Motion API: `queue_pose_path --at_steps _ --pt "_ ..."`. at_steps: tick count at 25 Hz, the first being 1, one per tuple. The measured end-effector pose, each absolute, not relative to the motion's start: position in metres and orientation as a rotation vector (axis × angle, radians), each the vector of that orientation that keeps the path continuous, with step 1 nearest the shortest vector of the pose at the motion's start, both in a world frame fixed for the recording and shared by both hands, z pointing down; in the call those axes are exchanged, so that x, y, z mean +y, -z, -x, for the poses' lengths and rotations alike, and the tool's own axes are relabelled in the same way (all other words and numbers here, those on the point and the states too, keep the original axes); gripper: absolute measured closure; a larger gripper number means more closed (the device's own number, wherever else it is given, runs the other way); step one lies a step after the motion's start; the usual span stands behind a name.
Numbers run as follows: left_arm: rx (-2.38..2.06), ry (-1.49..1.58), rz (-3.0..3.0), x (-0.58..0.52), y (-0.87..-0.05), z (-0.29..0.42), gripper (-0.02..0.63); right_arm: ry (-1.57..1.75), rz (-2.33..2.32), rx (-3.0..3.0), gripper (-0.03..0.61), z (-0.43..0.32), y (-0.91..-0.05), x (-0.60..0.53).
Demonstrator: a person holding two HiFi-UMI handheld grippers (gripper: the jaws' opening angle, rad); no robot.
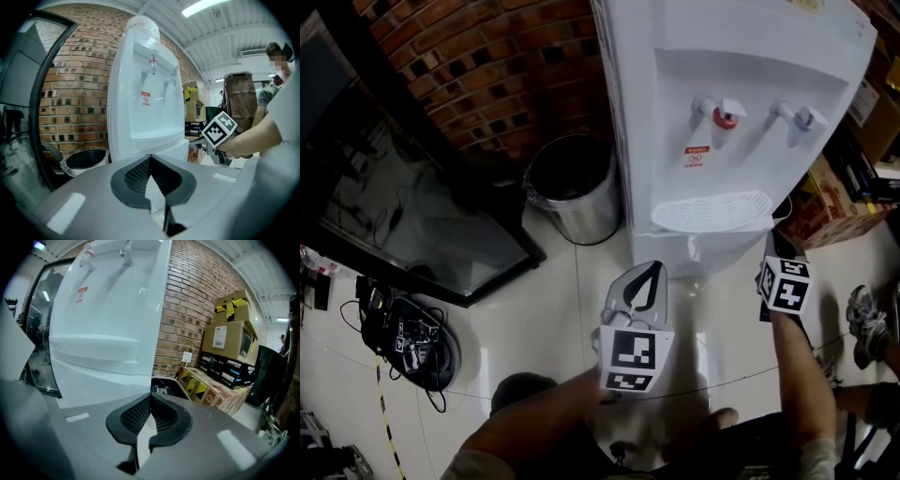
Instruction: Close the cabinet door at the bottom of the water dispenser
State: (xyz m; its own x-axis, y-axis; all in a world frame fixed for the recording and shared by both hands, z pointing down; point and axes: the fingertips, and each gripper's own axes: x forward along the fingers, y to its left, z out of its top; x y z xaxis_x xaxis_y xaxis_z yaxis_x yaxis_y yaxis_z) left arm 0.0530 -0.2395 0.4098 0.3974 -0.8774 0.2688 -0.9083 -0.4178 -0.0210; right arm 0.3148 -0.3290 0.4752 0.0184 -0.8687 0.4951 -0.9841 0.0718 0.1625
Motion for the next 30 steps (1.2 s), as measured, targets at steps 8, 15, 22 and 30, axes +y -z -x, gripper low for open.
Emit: queue_pose_path --at_steps 8,15,22,30 --pt "-1.631 -0.336 -2.501 -0.254 -0.406 -0.045 0.614 -0.326 -1.878 -1.901 0.578 -0.311 -0.475 -0.354" --pt "-1.617 -0.298 -2.522 -0.254 -0.398 -0.049 0.614 -0.334 -1.881 -1.937 0.577 -0.302 -0.463 -0.342" --pt "-1.622 -0.227 -2.543 -0.239 -0.374 -0.044 0.614 -0.209 -1.901 -2.070 0.577 -0.267 -0.394 -0.300" --pt "-1.638 -0.138 -2.549 -0.208 -0.343 -0.034 0.614 -0.067 -1.925 -2.211 0.578 -0.233 -0.317 -0.225"
